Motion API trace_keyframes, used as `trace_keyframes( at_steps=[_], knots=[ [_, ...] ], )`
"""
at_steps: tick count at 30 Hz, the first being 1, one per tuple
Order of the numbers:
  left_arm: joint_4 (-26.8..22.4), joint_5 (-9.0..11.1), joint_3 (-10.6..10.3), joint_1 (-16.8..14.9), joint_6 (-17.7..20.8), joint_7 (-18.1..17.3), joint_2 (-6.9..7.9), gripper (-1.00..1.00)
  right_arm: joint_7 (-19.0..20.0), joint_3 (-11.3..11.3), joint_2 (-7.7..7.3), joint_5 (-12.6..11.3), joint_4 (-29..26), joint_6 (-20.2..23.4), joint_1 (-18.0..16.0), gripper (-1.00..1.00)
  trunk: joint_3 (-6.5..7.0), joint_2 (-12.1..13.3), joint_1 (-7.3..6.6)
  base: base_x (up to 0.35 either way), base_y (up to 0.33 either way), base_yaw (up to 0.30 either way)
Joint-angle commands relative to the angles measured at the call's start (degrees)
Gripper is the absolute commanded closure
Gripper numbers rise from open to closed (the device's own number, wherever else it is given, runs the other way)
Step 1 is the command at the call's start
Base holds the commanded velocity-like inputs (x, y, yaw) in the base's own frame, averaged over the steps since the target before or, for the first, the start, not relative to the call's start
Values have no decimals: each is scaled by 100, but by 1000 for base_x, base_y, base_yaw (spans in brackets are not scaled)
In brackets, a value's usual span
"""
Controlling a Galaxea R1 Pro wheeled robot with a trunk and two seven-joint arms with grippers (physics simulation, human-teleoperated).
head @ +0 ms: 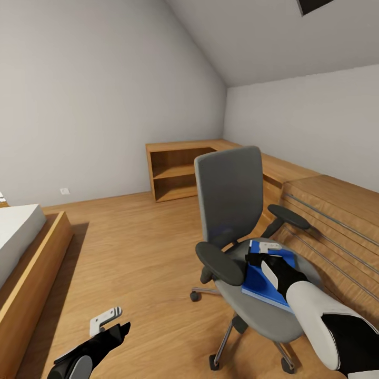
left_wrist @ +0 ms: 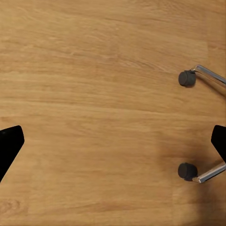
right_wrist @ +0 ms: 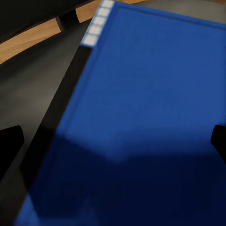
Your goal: In the bedroom, organize the workspace by keeping the computer under the desk, ensuring the monitor is on the desk, placing the keyboard on the desk next to the monitor, placing the mouse on the desk next to the keyboard, moving the folder from the swivel chair onto the desk next to the mouse, stacking the notebook on top of the folder with the pen on top of the notebook, and positioning the swivel chair next to the desk.
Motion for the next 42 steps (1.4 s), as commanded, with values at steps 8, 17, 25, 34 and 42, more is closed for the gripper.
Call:
trace_keyframes(
  at_steps=[8,17,25,34,42],
  knots=[
    [-4,56,-3,-3,8,54,6,-100,-17,-23,0,-66,159,39,2,-100,-6,-2,0,0,0,0],
    [9,52,-3,-3,5,66,13,-100,-17,-23,0,-66,159,43,2,-100,-6,-2,0,-100,-41,0],
    [16,51,-3,-3,4,71,13,-100,-17,-22,0,-66,159,46,2,-100,-6,-2,0,-65,-32,0],
    [18,51,-3,-3,4,71,13,-100,-17,-23,0,-66,159,47,3,-100,-6,-2,0,-125,-1,0],
    [18,51,-3,-3,4,71,13,-100,-17,-22,0,-66,159,47,2,-100,-6,-2,0,-32,0,0]
  ],
)
